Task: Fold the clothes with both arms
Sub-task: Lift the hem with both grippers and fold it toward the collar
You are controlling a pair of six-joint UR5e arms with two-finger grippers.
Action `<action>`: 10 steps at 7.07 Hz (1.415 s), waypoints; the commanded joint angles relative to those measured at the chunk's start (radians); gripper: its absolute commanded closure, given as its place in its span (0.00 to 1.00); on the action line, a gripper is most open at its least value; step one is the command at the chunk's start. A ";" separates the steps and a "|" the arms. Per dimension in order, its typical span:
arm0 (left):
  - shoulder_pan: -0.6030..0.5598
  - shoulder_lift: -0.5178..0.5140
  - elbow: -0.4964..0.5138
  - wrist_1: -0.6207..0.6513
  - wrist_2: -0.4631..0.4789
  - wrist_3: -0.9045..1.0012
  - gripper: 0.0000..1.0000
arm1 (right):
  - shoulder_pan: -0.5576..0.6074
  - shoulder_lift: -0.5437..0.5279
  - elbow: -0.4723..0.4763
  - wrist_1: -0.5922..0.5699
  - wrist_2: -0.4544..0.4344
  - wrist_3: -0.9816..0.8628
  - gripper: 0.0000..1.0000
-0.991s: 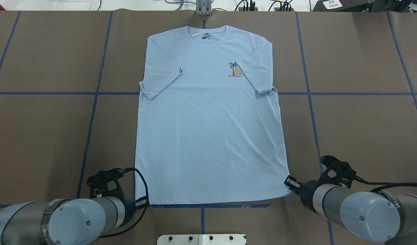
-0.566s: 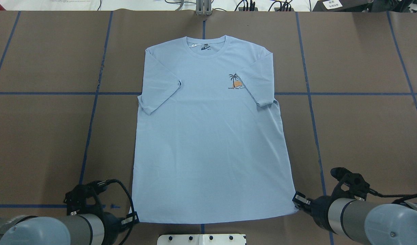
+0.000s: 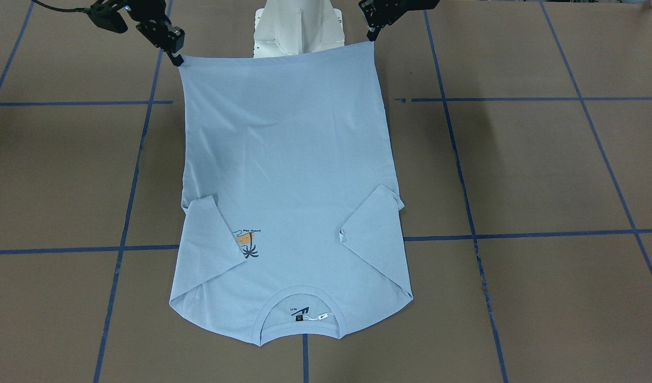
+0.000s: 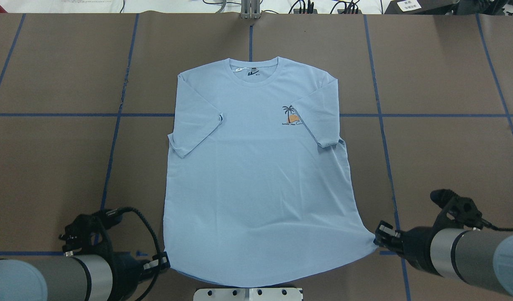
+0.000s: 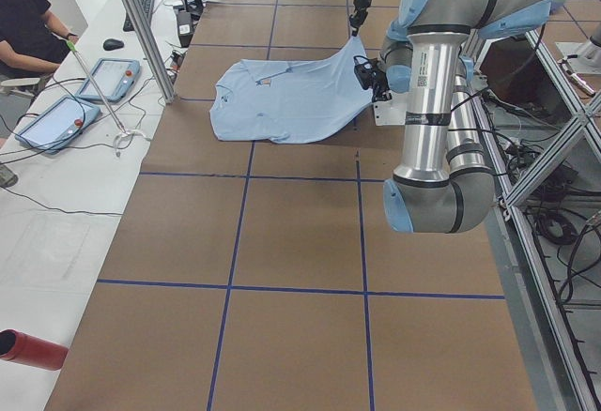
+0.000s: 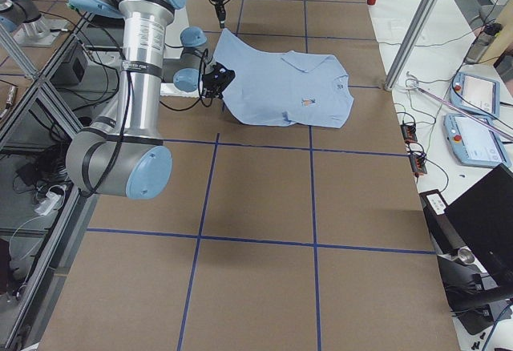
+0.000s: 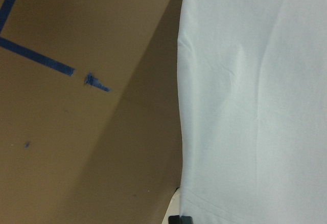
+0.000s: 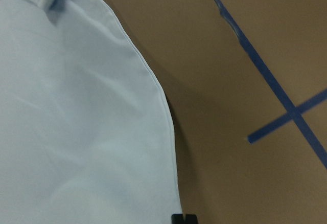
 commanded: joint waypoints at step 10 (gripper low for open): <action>-0.621 -0.452 1.126 -0.582 -0.016 0.432 1.00 | 0.595 0.938 -1.268 0.092 0.162 -0.581 1.00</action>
